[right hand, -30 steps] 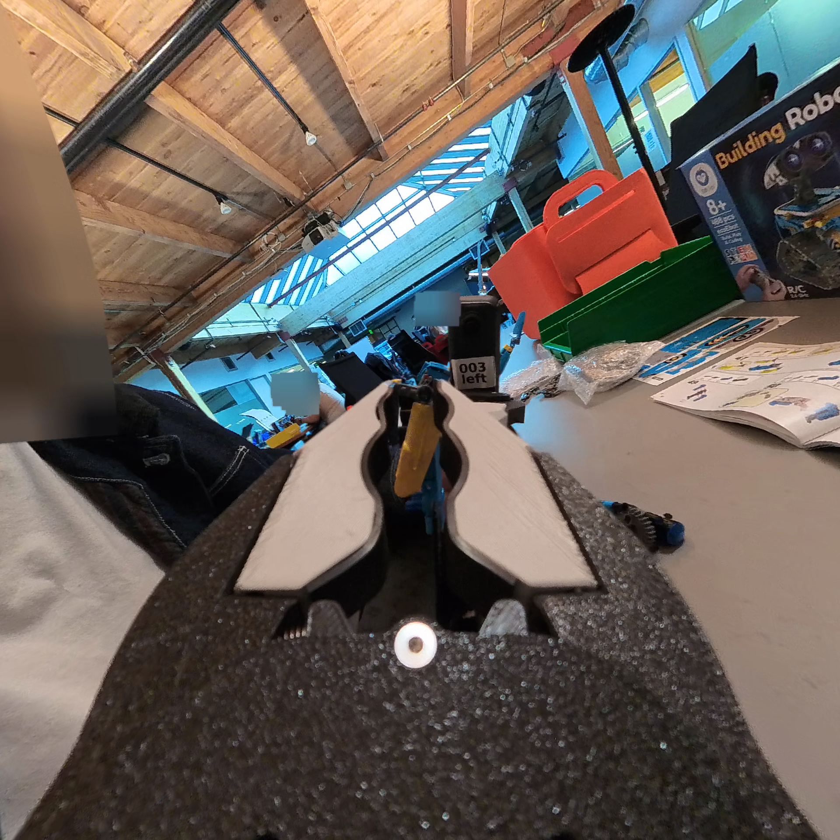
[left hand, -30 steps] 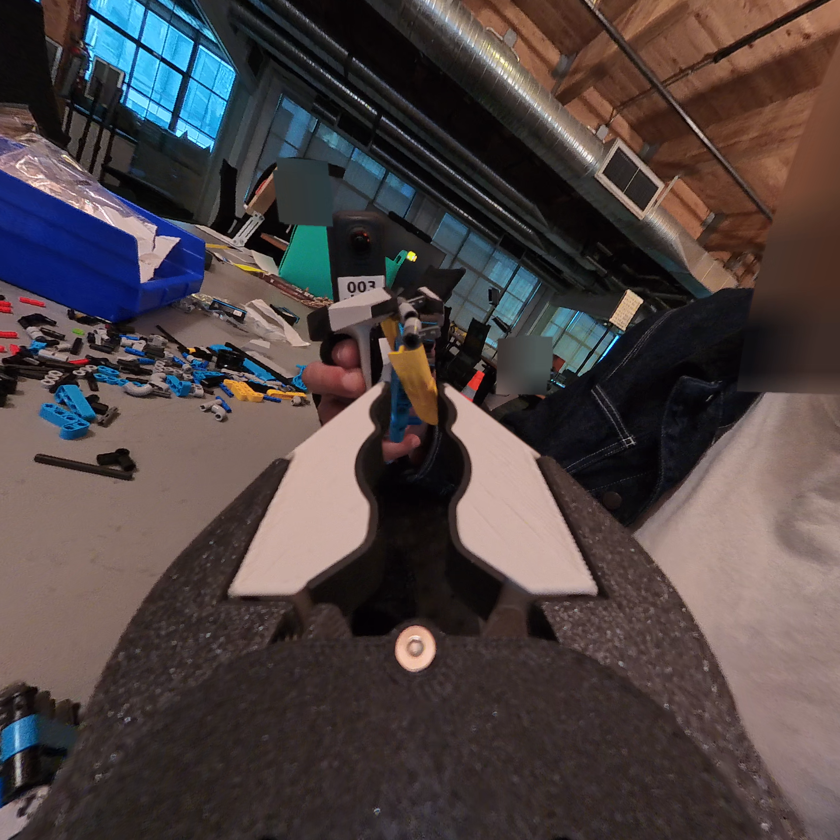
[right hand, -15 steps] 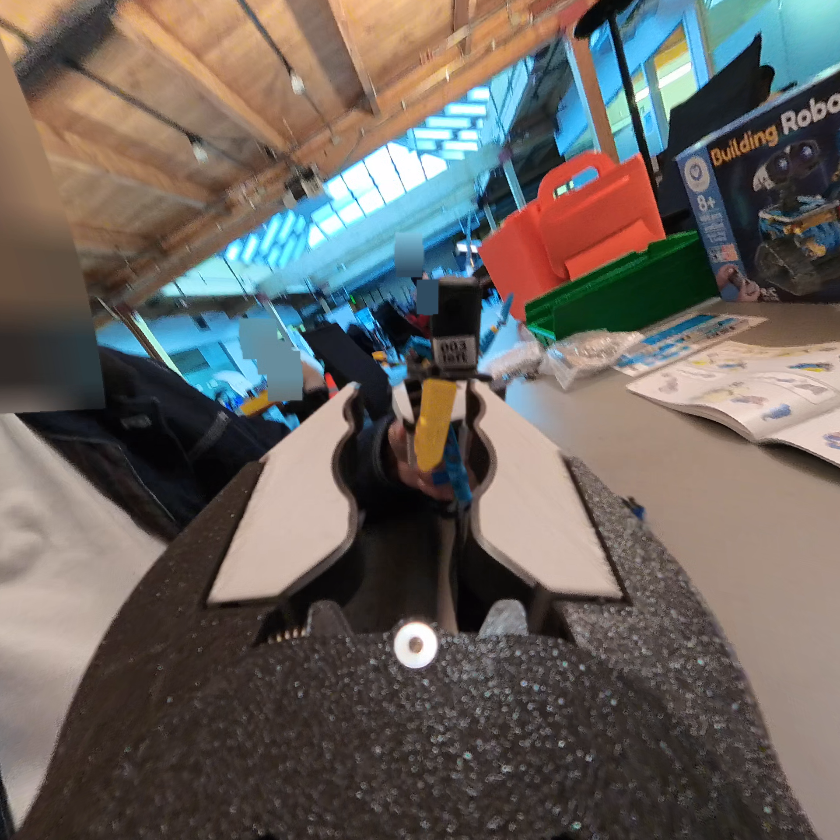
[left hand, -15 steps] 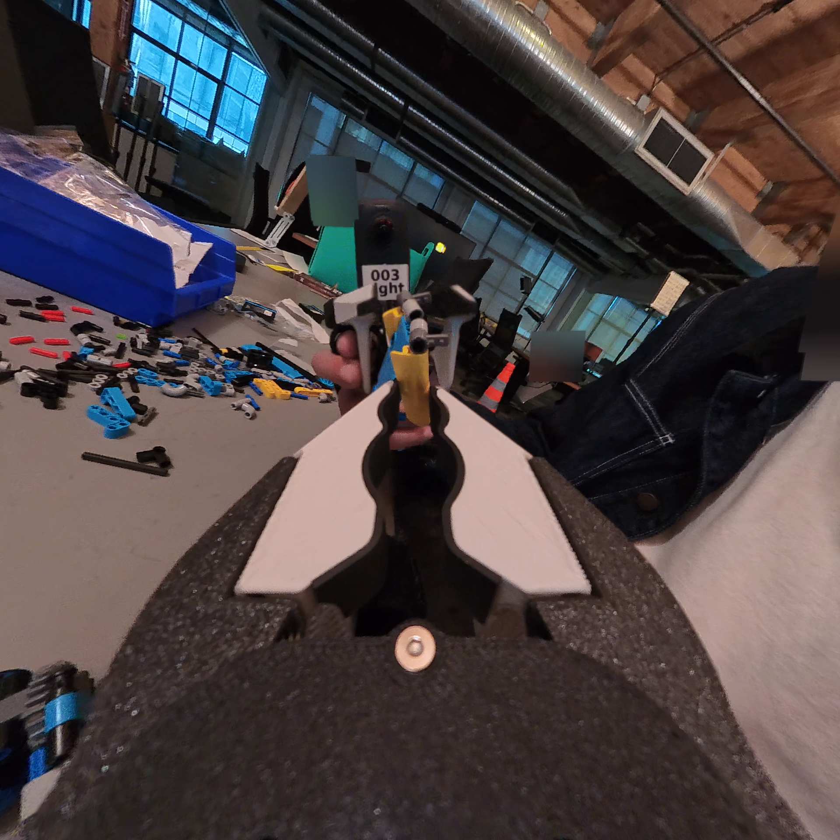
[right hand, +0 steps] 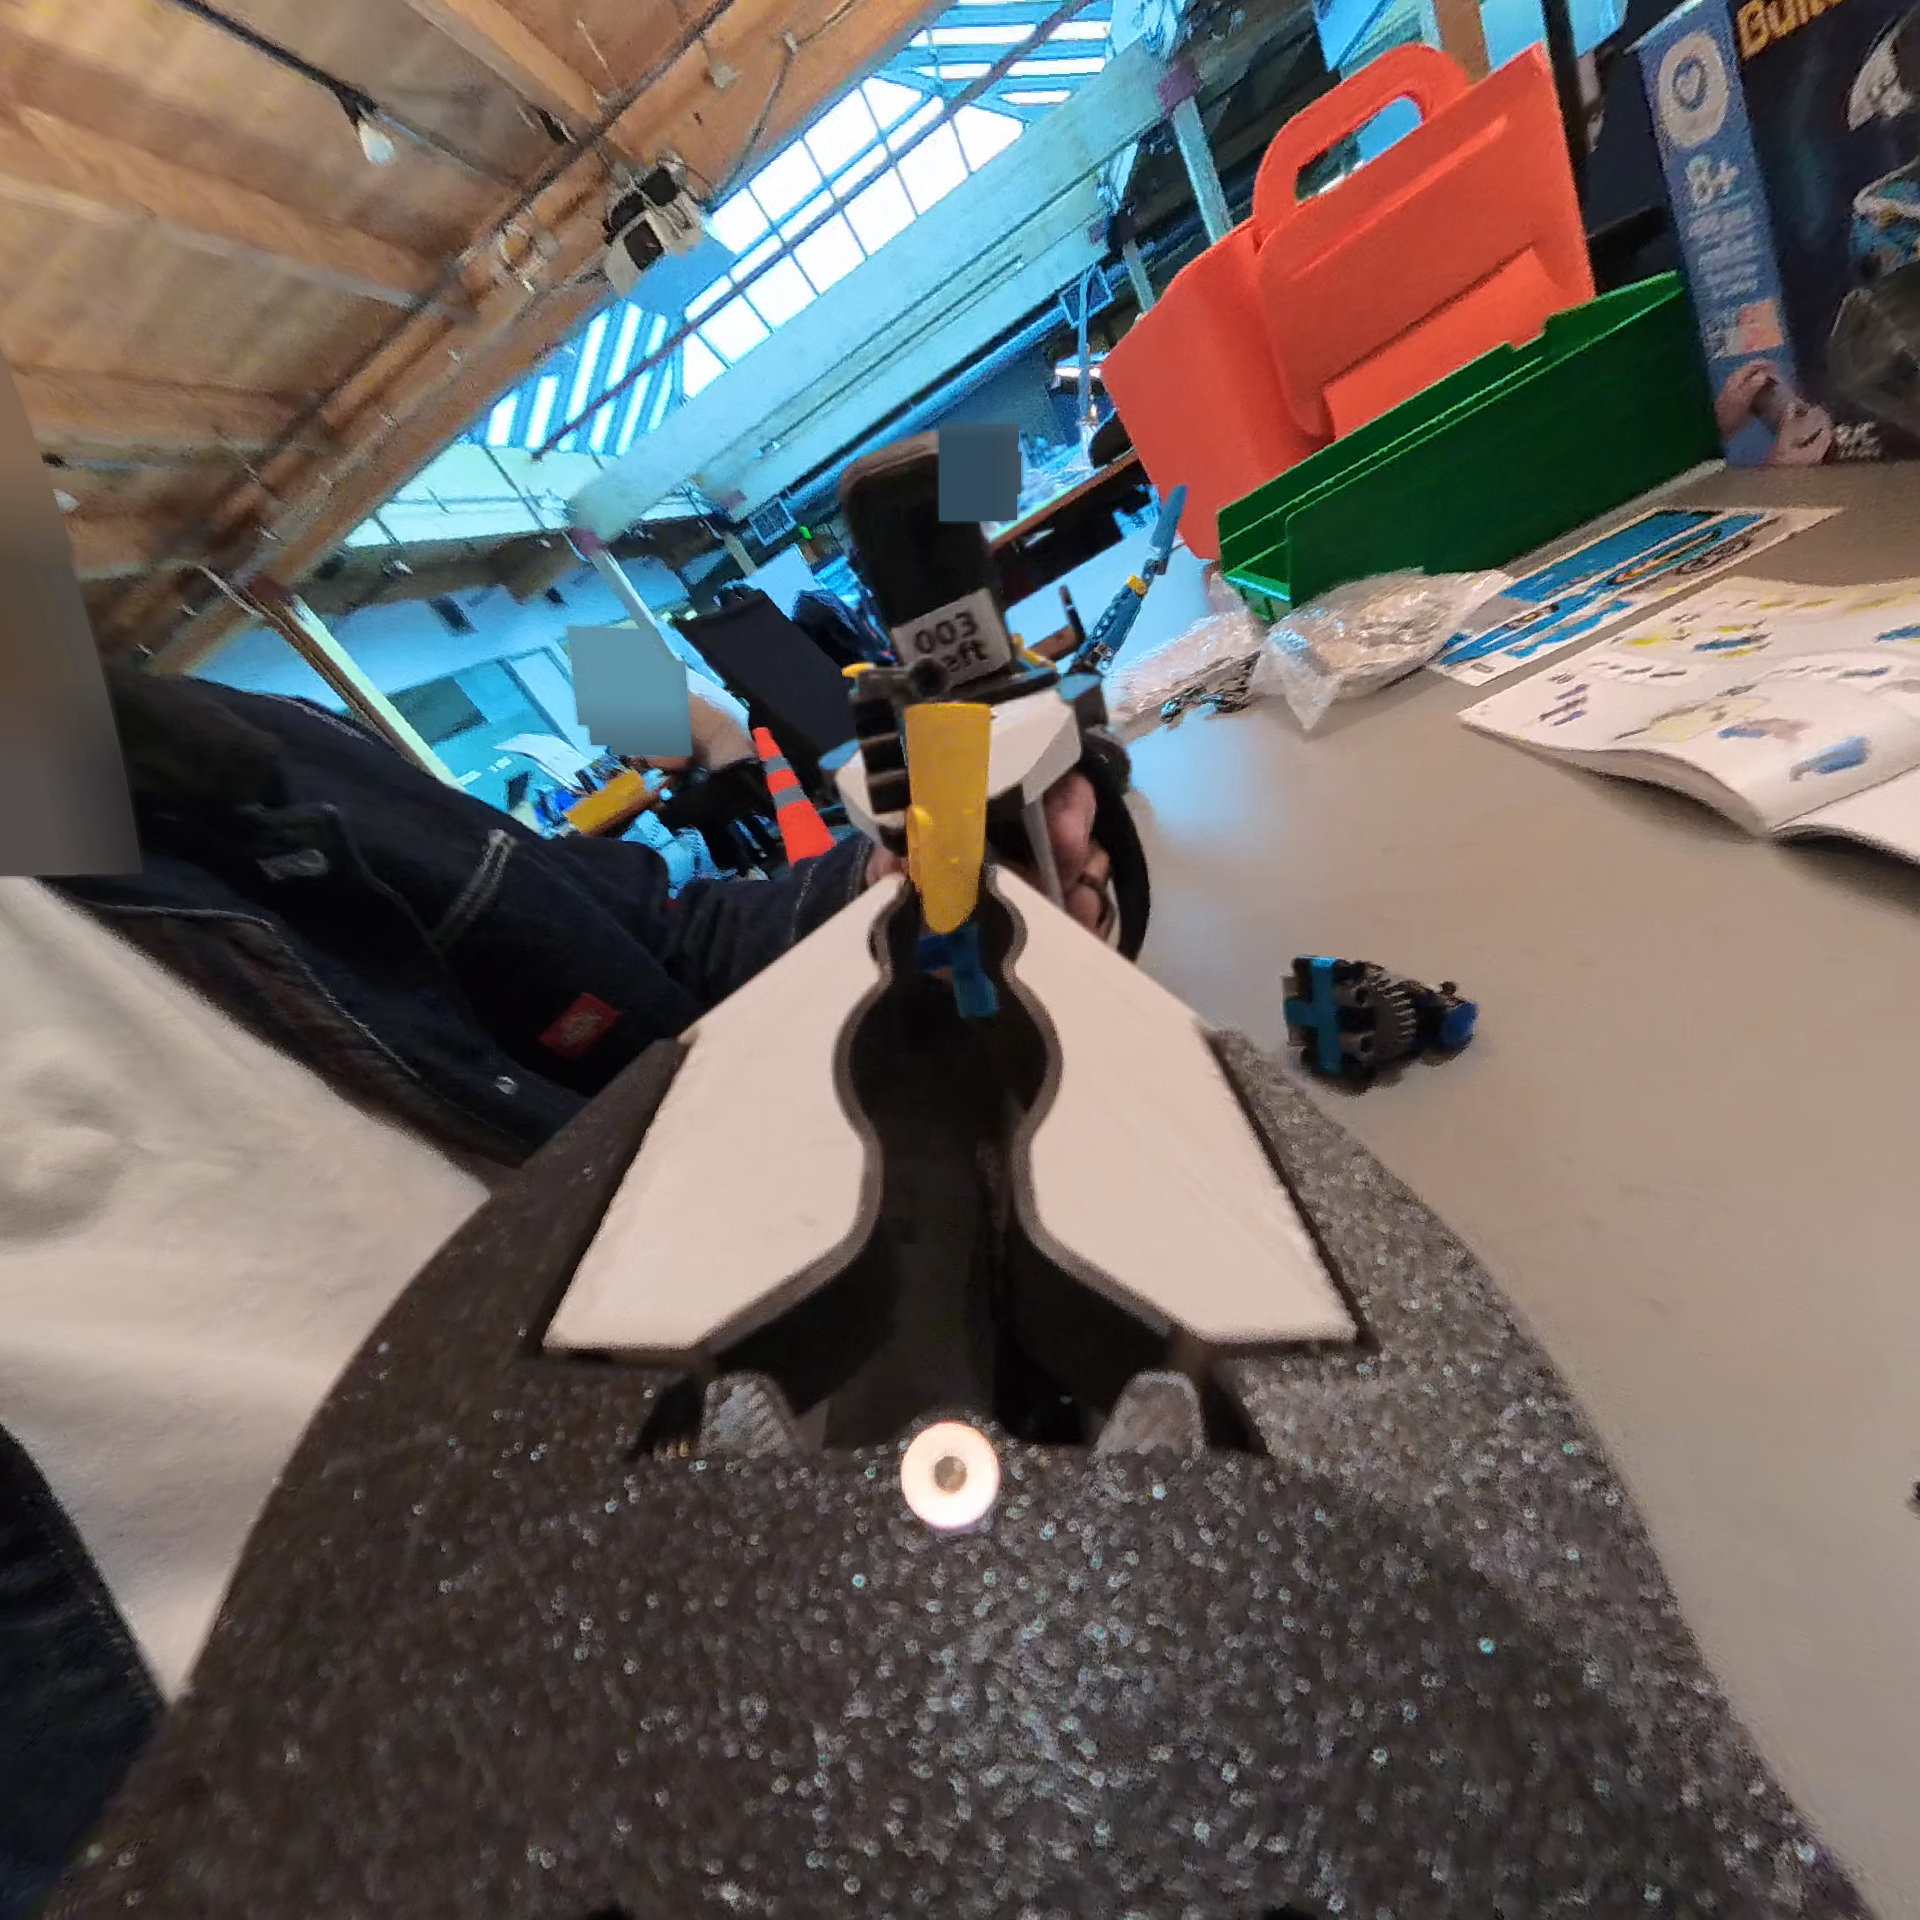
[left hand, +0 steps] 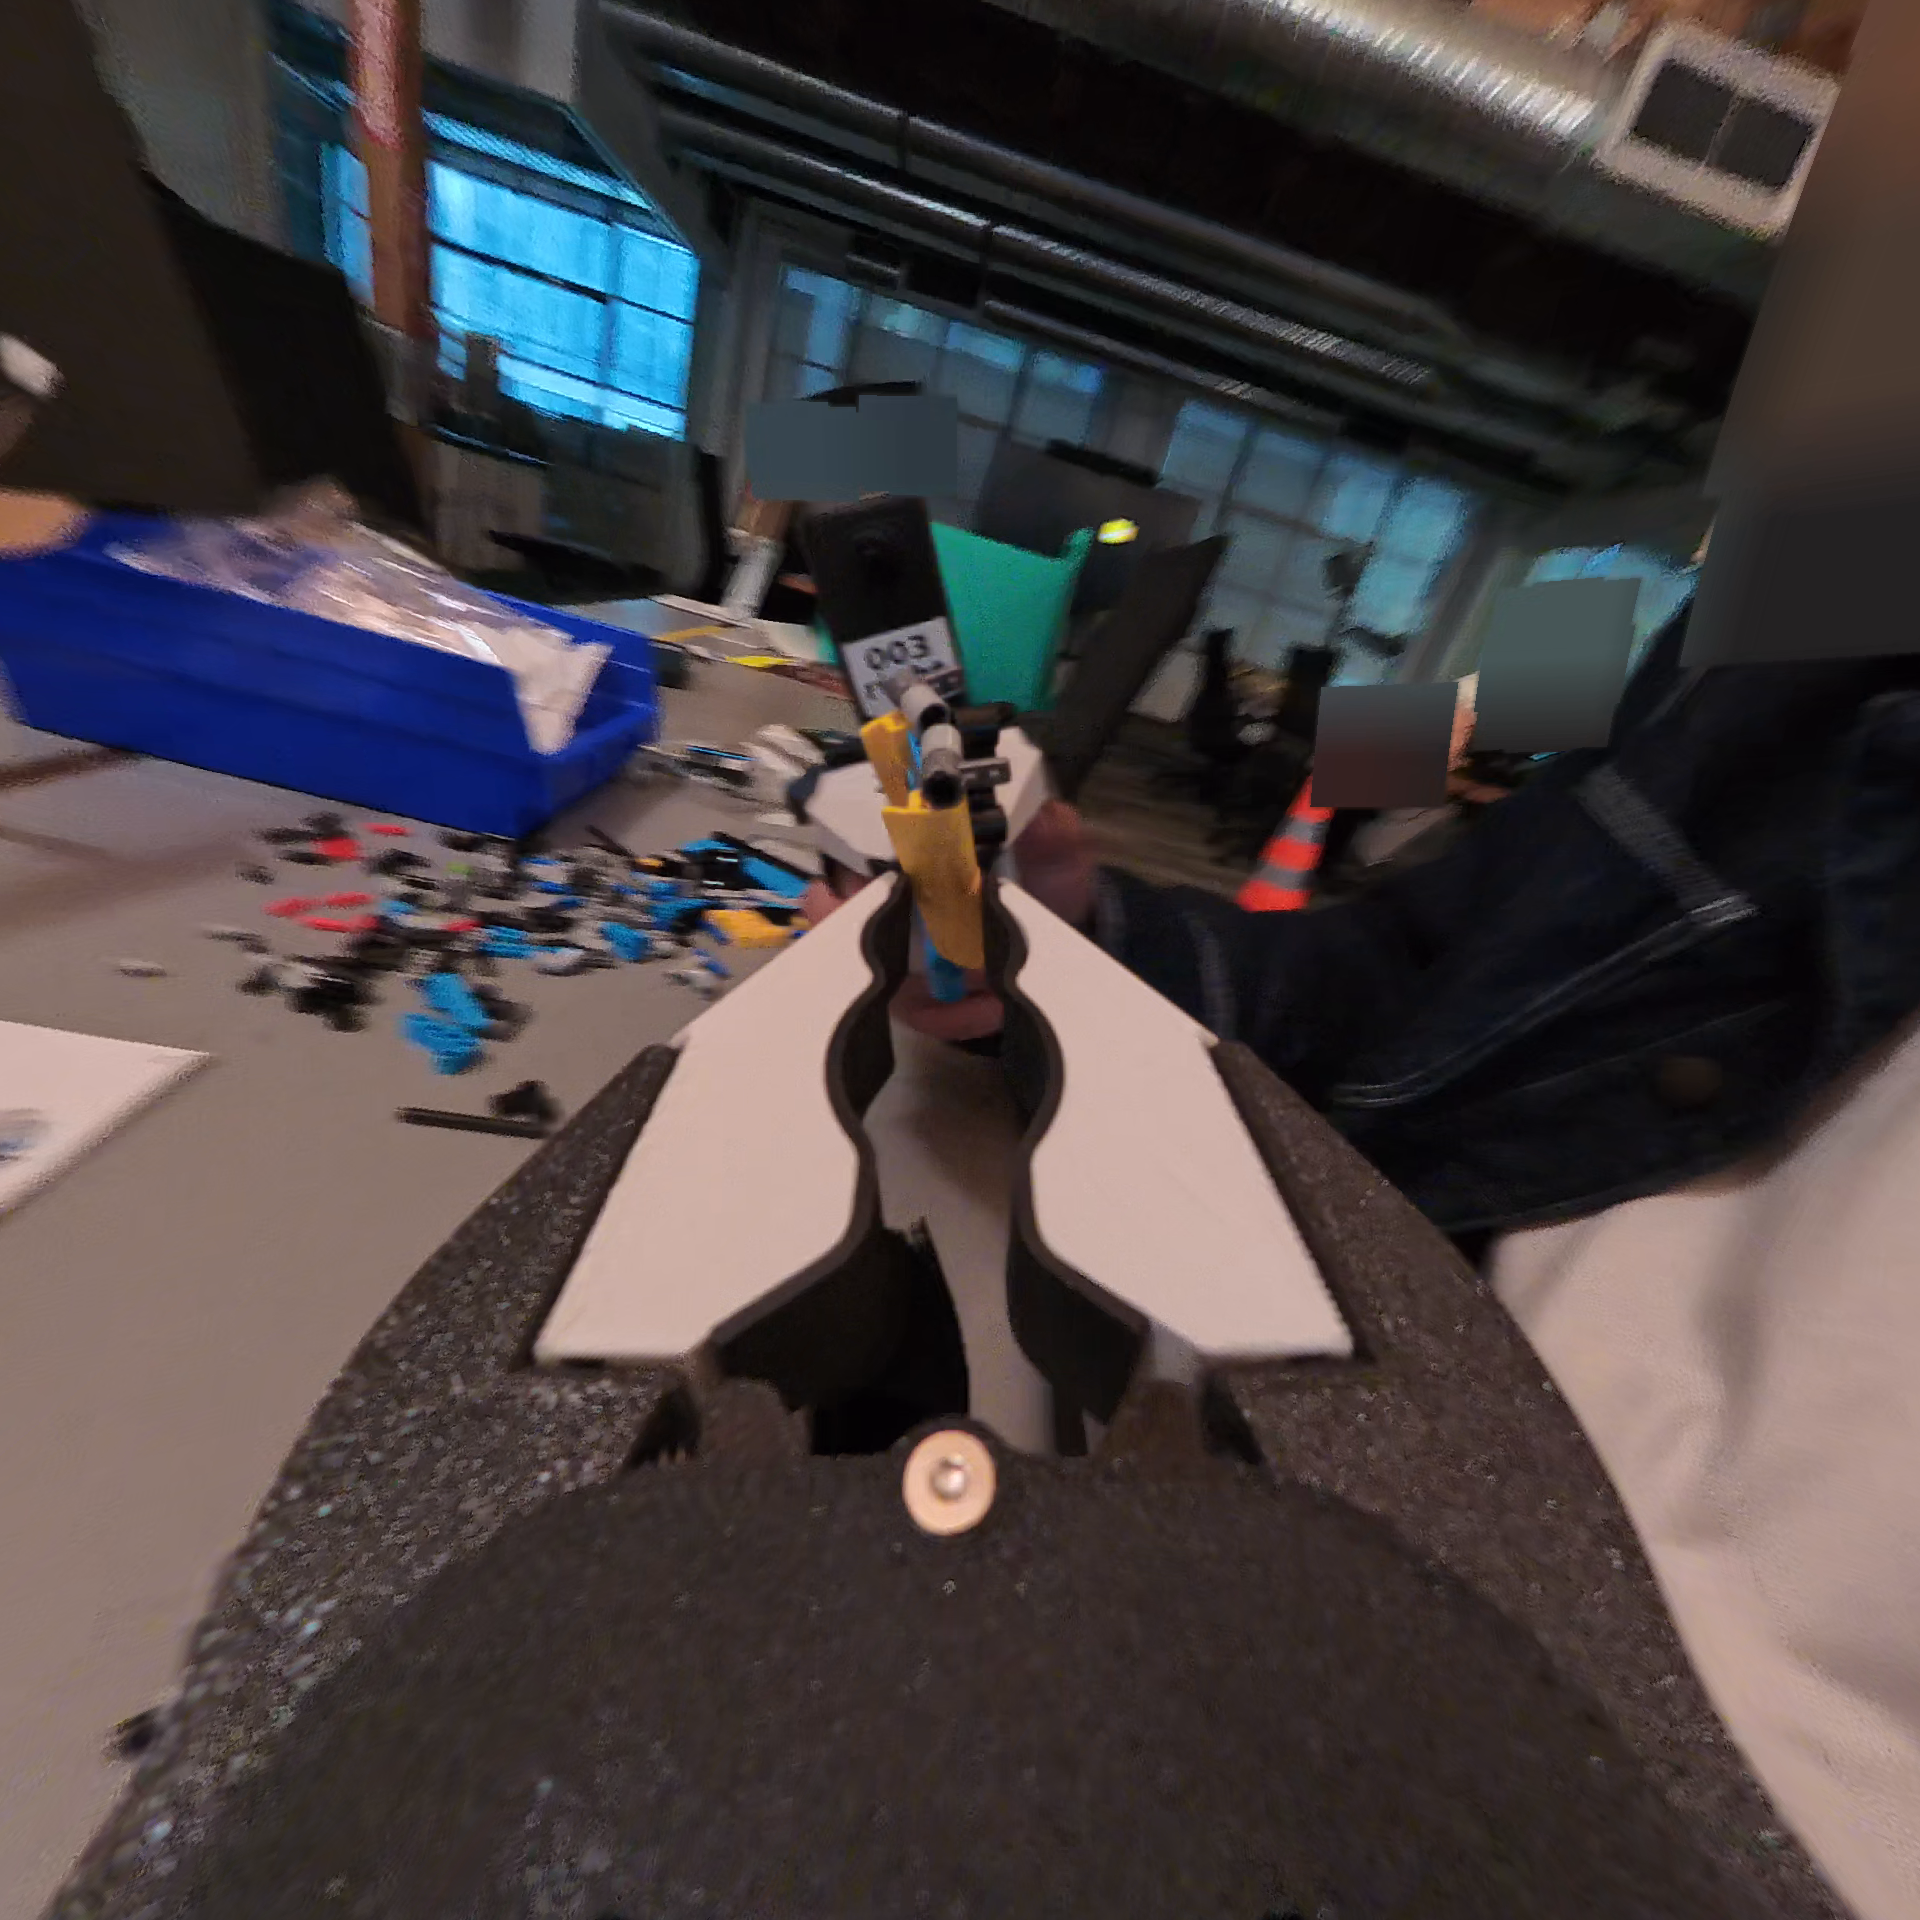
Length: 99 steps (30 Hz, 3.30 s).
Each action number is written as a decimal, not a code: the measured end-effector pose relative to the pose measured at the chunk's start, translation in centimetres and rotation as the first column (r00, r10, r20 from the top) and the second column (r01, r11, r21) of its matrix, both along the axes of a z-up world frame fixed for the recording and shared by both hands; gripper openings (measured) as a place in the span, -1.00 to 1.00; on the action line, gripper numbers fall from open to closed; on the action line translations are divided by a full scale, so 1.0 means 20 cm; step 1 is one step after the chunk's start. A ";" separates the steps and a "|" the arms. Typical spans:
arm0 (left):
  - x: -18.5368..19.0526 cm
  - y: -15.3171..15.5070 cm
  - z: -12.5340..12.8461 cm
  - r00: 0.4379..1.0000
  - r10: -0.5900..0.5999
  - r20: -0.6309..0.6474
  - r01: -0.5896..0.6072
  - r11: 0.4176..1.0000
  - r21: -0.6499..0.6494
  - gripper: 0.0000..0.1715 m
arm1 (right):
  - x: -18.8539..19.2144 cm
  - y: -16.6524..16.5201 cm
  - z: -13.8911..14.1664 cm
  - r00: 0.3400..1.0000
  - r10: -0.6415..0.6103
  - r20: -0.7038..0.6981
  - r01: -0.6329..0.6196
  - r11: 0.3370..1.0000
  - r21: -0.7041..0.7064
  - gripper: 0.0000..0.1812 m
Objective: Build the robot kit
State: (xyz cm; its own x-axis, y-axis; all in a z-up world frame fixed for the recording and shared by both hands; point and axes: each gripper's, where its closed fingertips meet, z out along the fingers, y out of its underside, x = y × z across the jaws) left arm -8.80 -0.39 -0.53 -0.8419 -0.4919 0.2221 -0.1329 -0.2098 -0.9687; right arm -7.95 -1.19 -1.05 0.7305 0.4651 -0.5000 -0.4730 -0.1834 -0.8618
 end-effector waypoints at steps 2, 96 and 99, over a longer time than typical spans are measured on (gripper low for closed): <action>0.01 0.00 -0.02 0.994 0.072 0.084 -0.081 0.992 0.101 -0.84 | 0.01 0.00 0.00 0.999 0.012 -0.045 -0.012 1.000 -0.008 -0.89; 0.15 0.31 -0.02 0.954 0.100 -0.281 -0.181 0.944 -0.277 -0.57 | 0.18 0.16 -0.11 0.832 -0.536 0.140 0.551 0.829 -0.097 -0.93; 0.17 0.47 -0.21 0.904 0.356 -0.237 -0.343 0.934 0.096 -0.58 | 0.21 0.10 -0.42 0.787 -0.412 0.459 0.588 0.727 -0.354 -0.92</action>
